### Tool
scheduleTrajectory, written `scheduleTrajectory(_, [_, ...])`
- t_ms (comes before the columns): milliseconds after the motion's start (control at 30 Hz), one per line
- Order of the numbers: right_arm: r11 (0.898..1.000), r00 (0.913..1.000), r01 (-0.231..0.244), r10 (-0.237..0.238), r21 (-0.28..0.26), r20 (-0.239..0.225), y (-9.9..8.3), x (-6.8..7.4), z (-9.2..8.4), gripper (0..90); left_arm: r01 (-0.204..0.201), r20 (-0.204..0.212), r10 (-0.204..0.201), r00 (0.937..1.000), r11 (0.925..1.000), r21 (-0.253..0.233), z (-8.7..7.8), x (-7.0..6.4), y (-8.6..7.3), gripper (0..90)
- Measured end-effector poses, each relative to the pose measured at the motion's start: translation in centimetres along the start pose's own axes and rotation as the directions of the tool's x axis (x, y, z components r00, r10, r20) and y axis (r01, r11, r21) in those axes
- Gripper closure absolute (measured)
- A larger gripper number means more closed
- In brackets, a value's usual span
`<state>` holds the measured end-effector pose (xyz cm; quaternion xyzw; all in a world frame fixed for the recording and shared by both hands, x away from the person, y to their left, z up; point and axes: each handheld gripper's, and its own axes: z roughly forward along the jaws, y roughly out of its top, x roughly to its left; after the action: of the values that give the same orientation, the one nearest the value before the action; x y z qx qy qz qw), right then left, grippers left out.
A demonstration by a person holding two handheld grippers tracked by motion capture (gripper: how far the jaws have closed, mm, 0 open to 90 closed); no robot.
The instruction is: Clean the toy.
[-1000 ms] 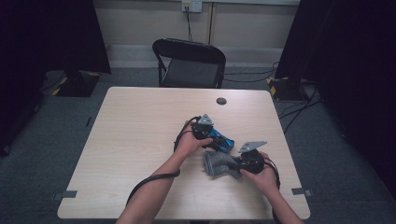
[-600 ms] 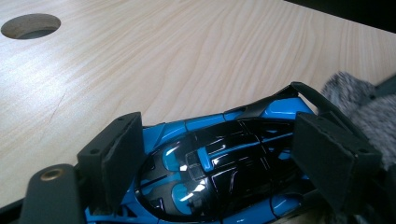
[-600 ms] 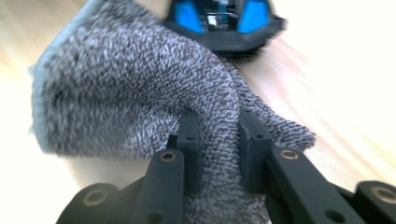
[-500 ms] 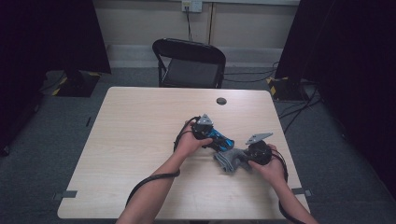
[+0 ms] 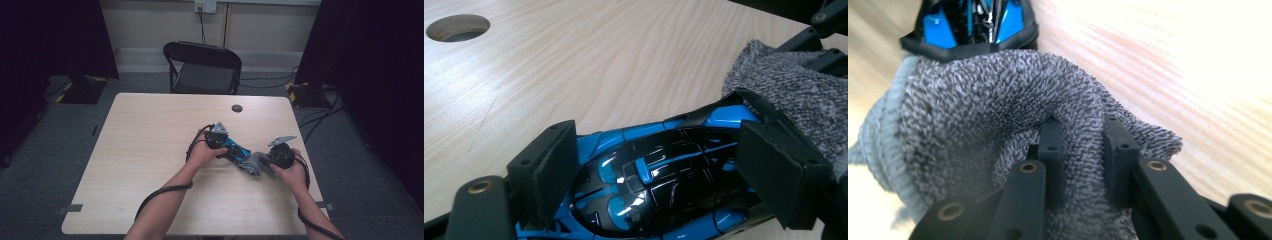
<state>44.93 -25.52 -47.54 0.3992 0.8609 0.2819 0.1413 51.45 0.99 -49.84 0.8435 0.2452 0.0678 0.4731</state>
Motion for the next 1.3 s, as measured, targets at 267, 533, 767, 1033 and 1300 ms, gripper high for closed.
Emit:
scheduleTrajectory(267, [1.0, 0.9977, -0.03, 0.03, -0.002, 0.061, 0.7, -0.7, 0.5, 74.2, -0.001, -0.002, 0.001, 1.0, 1.0, 0.0, 0.0, 0.0, 0.0, 17.5])
scheduleTrajectory(533, [0.996, 0.9886, -0.086, 0.086, -0.004, 0.124, 1.1, -1.8, 0.6, 74.3, -0.003, -0.001, 0.003, 1.0, 1.0, 0.004, 0.0, 0.1, 0.0, 17.5])
scheduleTrajectory(767, [0.991, 0.9814, -0.13, 0.132, -0.03, 0.139, 0.9, -2.6, 0.3, 74.3, -0.004, -0.002, 0.004, 1.0, 1.0, 0.004, 0.0, 0.1, 0.0, 17.5])
scheduleTrajectory(1033, [0.985, 0.9768, -0.147, 0.159, -0.086, 0.144, 0.7, -3.1, -0.6, 74.4, -0.004, -0.002, 0.004, 1.0, 1.0, 0.002, 0.0, 0.1, 0.0, 17.5])
scheduleTrajectory(1300, [0.978, 0.9797, -0.151, 0.168, -0.145, 0.11, 0.2, -3.1, -2.1, 74.3, -0.003, -0.002, 0.003, 1.0, 1.0, -0.001, 0.0, 0.1, 0.0, 17.6])
